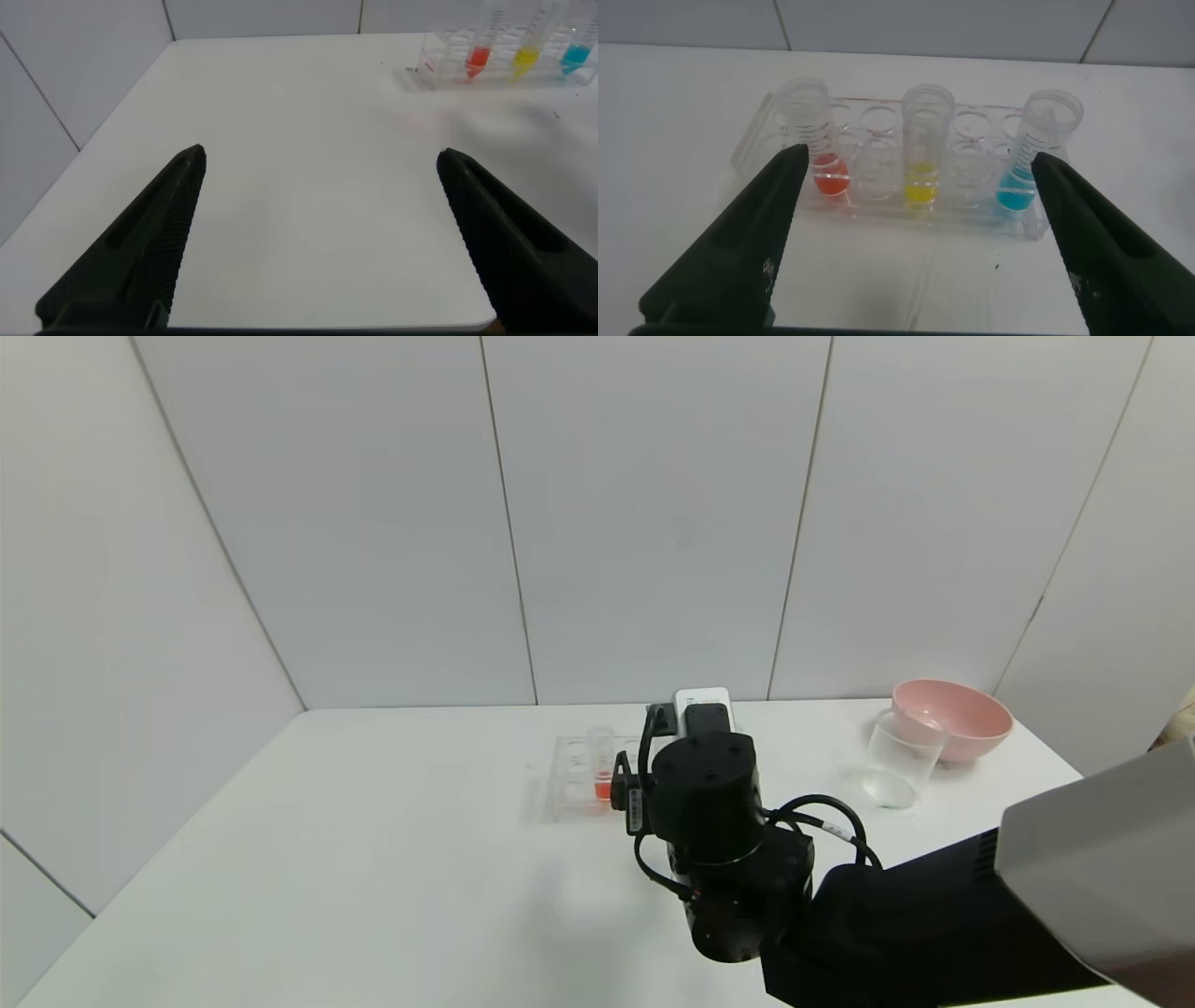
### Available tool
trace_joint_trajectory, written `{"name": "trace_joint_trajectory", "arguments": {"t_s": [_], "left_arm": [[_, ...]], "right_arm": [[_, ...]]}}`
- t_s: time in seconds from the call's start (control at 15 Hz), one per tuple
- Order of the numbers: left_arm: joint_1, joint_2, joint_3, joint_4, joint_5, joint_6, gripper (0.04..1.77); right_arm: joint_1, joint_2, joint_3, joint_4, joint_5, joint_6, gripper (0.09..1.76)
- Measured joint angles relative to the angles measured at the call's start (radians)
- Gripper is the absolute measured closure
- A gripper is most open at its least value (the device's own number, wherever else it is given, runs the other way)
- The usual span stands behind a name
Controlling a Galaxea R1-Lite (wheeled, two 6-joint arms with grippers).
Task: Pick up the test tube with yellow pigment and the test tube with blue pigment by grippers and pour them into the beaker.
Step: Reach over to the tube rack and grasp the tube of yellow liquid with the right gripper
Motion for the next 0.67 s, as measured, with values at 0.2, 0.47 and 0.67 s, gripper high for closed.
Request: {"name": "trace_joint_trajectory", "arguments": {"t_s": [0.2,0.47,0.67], "left_arm": [[0.000,0.000,0.000,0.000,0.000,0.000,0.05],[0.000,0.000,0.000,0.000,0.000,0.000,0.05],[0.000,0.000,0.000,0.000,0.000,0.000,0.05]], "right_arm": [[-0.023,0.062,-0.066,-0.001,0.010,-0.007,0.14],[-0.057,0.126,-0.153,-0.001,0.052,-0.044,0.14],[-0.082,0.162,-0.213,-0.001,0.059,-0.081,0.14]]}}
